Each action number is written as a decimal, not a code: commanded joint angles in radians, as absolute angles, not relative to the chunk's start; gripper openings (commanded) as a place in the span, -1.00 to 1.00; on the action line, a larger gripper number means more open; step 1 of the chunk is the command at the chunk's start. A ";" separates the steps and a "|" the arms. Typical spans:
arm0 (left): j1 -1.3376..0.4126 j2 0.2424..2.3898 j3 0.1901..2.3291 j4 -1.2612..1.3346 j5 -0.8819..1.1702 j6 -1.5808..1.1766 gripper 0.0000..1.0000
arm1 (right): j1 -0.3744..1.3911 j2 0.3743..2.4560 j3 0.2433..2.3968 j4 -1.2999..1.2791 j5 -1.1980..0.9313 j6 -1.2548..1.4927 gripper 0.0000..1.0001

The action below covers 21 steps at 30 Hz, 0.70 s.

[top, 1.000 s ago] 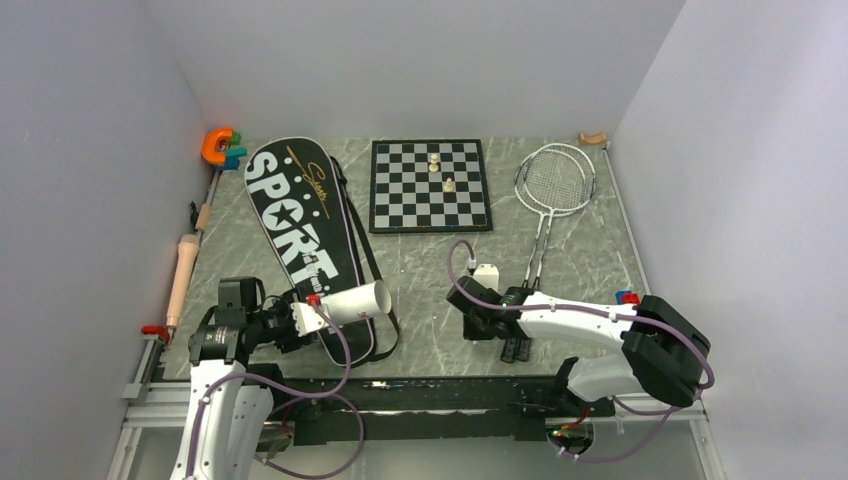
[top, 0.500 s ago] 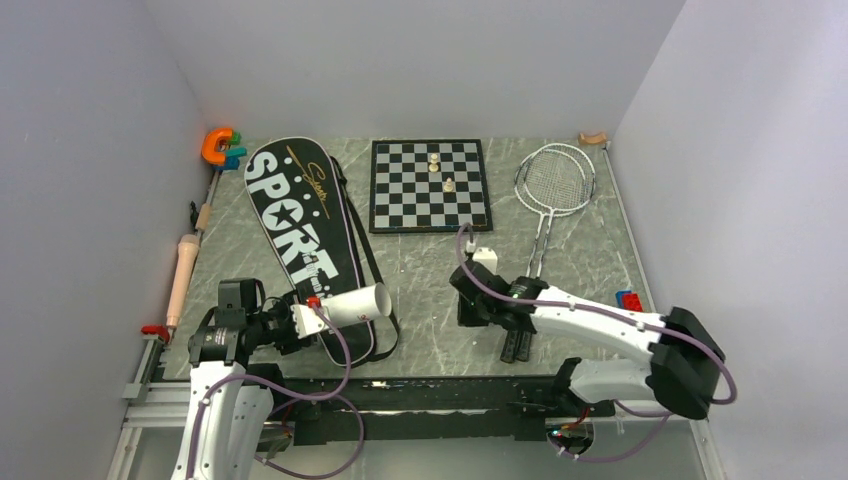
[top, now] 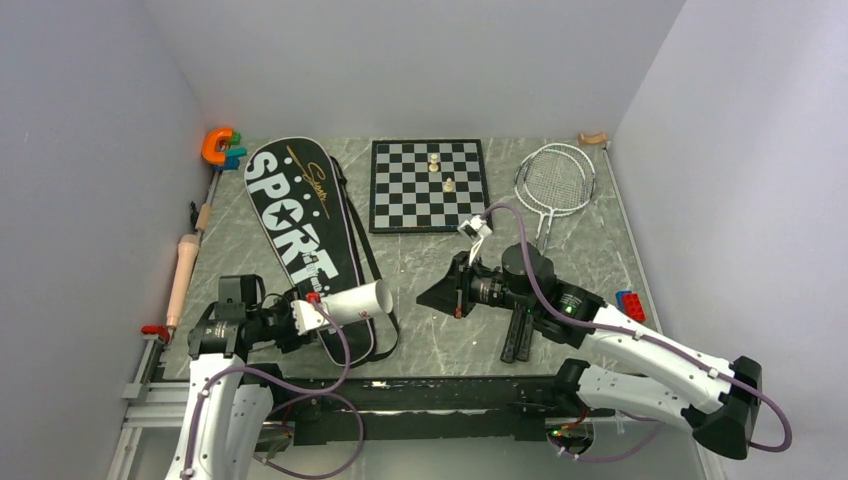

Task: Pack up the badminton gear

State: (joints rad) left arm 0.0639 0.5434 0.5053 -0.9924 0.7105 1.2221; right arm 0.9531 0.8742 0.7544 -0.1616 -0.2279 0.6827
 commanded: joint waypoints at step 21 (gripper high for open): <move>0.063 0.538 0.617 -1.082 0.899 1.254 0.06 | 0.941 1.094 0.761 0.344 -0.692 0.715 -1.00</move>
State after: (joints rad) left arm 0.0639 0.5449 0.5724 -1.0721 0.8303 1.2201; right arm 0.9463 1.0779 0.7525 0.2535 -0.6422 0.7006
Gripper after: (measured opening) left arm 0.654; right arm 0.009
